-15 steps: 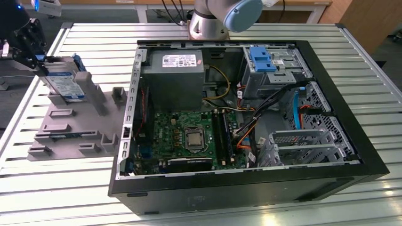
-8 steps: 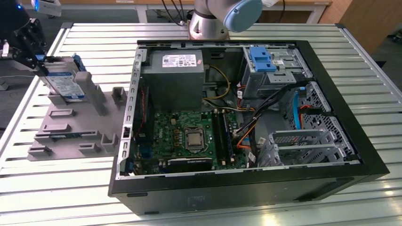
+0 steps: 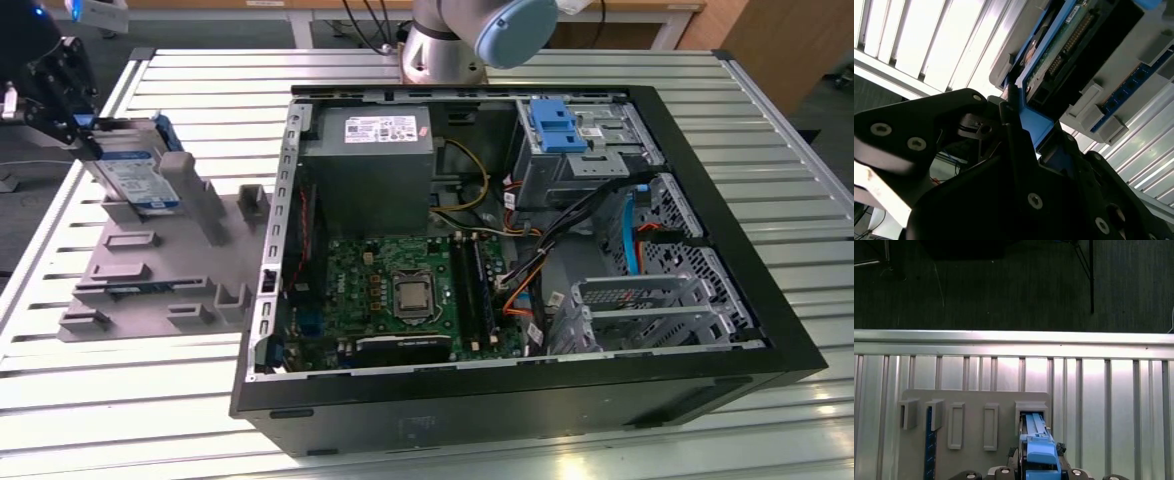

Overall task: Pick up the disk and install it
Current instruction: 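Pick up the disk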

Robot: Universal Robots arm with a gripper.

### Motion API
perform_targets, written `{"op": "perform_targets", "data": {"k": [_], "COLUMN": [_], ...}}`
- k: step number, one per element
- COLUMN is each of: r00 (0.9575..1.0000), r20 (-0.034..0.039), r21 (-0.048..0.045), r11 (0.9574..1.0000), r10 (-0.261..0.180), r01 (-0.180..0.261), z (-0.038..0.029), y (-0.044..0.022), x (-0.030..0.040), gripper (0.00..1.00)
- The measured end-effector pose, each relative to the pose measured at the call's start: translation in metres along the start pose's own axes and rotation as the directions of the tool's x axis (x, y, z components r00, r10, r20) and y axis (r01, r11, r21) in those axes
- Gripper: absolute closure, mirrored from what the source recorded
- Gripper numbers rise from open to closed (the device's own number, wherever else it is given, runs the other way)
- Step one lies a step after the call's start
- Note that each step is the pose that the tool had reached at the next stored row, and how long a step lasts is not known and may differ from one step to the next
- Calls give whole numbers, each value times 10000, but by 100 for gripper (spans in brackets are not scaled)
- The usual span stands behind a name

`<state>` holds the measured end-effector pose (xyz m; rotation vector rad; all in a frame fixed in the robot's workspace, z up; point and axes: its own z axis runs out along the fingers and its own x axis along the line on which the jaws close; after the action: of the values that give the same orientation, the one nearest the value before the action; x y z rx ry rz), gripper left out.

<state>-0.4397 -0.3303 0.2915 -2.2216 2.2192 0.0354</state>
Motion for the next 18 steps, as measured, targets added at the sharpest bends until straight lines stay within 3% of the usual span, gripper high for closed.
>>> {"op": "perform_targets", "data": {"k": [7,18], "r00": [10000,10000], "r20": [-1,0], "r21": [0,-1], "r11": [10000,10000], "r10": [0,0], "r01": [0,0], "z": [-70,-96], "y": [1,2], "x": [-1,-2], "gripper": [64,64]}}
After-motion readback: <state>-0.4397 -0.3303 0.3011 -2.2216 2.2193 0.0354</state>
